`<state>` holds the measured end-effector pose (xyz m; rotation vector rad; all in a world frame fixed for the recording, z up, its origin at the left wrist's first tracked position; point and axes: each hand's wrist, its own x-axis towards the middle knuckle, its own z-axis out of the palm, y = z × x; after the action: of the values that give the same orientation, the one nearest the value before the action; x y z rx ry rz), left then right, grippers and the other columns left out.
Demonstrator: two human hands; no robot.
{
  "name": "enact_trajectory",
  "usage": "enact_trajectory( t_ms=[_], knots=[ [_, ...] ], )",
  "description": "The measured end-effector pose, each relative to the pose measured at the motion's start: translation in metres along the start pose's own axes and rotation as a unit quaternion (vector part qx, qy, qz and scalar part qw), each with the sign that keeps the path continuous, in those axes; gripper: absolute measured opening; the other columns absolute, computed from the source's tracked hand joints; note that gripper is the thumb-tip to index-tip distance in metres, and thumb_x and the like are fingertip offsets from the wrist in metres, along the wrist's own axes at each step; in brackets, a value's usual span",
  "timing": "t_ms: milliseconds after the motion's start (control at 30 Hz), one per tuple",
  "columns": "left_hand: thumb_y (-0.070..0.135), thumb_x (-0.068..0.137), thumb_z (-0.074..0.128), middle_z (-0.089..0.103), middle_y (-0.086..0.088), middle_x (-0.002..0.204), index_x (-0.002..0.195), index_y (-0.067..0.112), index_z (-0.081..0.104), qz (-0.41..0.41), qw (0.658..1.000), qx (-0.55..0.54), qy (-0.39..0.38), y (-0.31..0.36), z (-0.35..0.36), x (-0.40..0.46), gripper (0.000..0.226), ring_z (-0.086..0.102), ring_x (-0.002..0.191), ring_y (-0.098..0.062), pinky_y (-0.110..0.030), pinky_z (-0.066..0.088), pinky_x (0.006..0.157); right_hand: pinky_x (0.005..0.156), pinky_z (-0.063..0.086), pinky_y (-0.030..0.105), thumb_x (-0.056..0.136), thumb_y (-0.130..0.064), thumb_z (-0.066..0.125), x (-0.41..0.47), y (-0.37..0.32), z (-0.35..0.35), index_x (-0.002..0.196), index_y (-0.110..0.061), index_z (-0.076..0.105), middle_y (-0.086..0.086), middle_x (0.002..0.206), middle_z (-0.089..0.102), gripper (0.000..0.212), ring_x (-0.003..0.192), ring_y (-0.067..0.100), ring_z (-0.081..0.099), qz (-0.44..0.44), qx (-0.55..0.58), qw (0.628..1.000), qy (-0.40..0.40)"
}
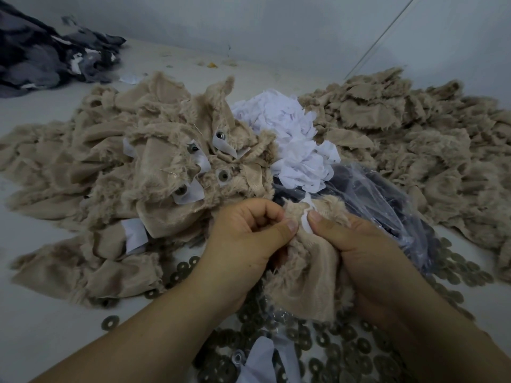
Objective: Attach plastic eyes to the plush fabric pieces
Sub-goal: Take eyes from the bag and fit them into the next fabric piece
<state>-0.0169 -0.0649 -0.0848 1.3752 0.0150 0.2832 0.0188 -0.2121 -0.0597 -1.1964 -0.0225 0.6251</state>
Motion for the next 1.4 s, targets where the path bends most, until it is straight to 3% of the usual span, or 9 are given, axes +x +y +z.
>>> enact_trajectory(
  t_ms=[100, 233, 533, 667, 833, 1000, 1133, 1267, 1400],
  knots=[
    [0.015, 0.075, 0.071, 0.063, -0.006, 0.062, 0.068, 0.018, 0.071, 0.008, 1.0, 0.0, -0.004, 0.0002, -0.0005, -0.0005, 0.008, 0.055, 0.055, -0.014, -0.023, 0.048, 0.053, 0.075, 0.062, 0.04, 0.088, -0.029, 0.062, 0.0016, 0.0008, -0.0016, 0.109, 0.002, 0.072, 0.026, 0.106, 0.073, 0.038, 0.092, 0.035, 0.073, 0.023, 0.018, 0.999, -0.014],
    [0.015, 0.077, 0.07, 0.061, -0.009, 0.064, 0.07, 0.014, 0.07, 0.023, 1.0, 0.002, -0.011, 0.0009, 0.0003, -0.0024, 0.008, 0.053, 0.056, -0.017, -0.024, 0.047, 0.052, 0.068, 0.062, 0.039, 0.081, -0.031, 0.065, 0.0021, 0.0006, -0.0031, 0.1, 0.003, 0.075, 0.027, 0.1, 0.073, 0.041, 0.083, 0.033, 0.074, 0.04, 0.018, 0.999, -0.013],
    [0.017, 0.079, 0.063, 0.056, -0.014, 0.064, 0.068, 0.006, 0.063, 0.022, 0.999, 0.042, -0.014, 0.0011, 0.004, -0.0037, 0.016, 0.046, 0.057, -0.021, -0.034, 0.041, 0.055, 0.082, 0.06, 0.05, 0.079, -0.04, 0.066, 0.004, 0.0078, -0.0042, 0.098, -0.006, 0.076, 0.021, 0.096, 0.076, 0.04, 0.091, 0.039, 0.073, -0.077, -0.122, 0.989, 0.035],
    [0.014, 0.08, 0.059, 0.056, -0.001, 0.058, 0.061, 0.02, 0.064, 0.01, 0.999, 0.037, -0.027, 0.002, 0.0047, -0.004, 0.02, 0.048, 0.052, -0.012, -0.025, 0.042, 0.05, 0.07, 0.062, 0.04, 0.078, -0.039, 0.063, 0.0041, 0.0064, -0.0032, 0.094, -0.007, 0.078, 0.019, 0.094, 0.076, 0.039, 0.084, 0.033, 0.075, -0.053, -0.105, 0.992, 0.042],
    [0.017, 0.08, 0.06, 0.051, -0.034, 0.071, 0.074, -0.002, 0.058, 0.008, 0.999, 0.046, -0.026, 0.0014, 0.0059, -0.0036, 0.02, 0.045, 0.062, -0.026, -0.041, 0.04, 0.061, 0.066, 0.059, 0.037, 0.078, -0.044, 0.061, 0.0041, 0.0053, -0.0032, 0.086, -0.011, 0.079, 0.019, 0.089, 0.077, 0.039, 0.078, 0.031, 0.075, -0.043, -0.112, 0.991, 0.059],
    [0.017, 0.081, 0.069, 0.053, -0.01, 0.063, 0.067, 0.013, 0.063, 0.016, 0.998, 0.049, -0.04, 0.0023, 0.0044, -0.0047, 0.015, 0.045, 0.059, -0.02, -0.032, 0.042, 0.054, 0.081, 0.06, 0.049, 0.093, -0.04, 0.059, 0.0048, 0.005, -0.0025, 0.088, -0.009, 0.079, 0.021, 0.092, 0.076, 0.037, 0.086, 0.037, 0.074, -0.024, -0.111, 0.991, 0.073],
    [0.005, 0.086, 0.072, 0.061, -0.014, 0.071, 0.074, 0.011, 0.069, 0.008, 0.999, 0.029, -0.044, 0.0014, 0.0038, -0.0044, 0.014, 0.052, 0.067, -0.023, -0.035, 0.048, 0.063, 0.081, 0.06, 0.049, 0.091, -0.04, 0.059, 0.0041, 0.0039, -0.0022, 0.089, -0.008, 0.079, 0.021, 0.094, 0.076, 0.038, 0.089, 0.036, 0.074, -0.015, -0.099, 0.993, 0.065],
    [0.014, 0.074, 0.074, 0.057, -0.039, 0.084, 0.079, 0.0, 0.064, -0.01, 0.999, 0.016, -0.034, 0.0018, 0.0042, -0.0038, 0.018, 0.053, 0.073, -0.029, -0.046, 0.047, 0.072, 0.072, 0.063, 0.042, 0.076, -0.042, 0.063, 0.0031, 0.0045, -0.0021, 0.09, -0.005, 0.079, 0.022, 0.094, 0.076, 0.042, 0.086, 0.035, 0.075, -0.023, -0.085, 0.995, 0.046],
    [0.006, 0.079, 0.076, 0.063, -0.033, 0.082, 0.078, 0.003, 0.068, -0.019, 1.0, -0.007, -0.021, -0.0012, 0.0012, -0.0013, 0.008, 0.058, 0.072, -0.027, -0.039, 0.052, 0.071, 0.062, 0.06, 0.032, 0.077, -0.038, 0.065, 0.0025, 0.0044, -0.0024, 0.092, -0.003, 0.077, 0.021, 0.091, 0.076, 0.04, 0.077, 0.03, 0.075, -0.033, -0.071, 0.996, 0.032]
  ],
)
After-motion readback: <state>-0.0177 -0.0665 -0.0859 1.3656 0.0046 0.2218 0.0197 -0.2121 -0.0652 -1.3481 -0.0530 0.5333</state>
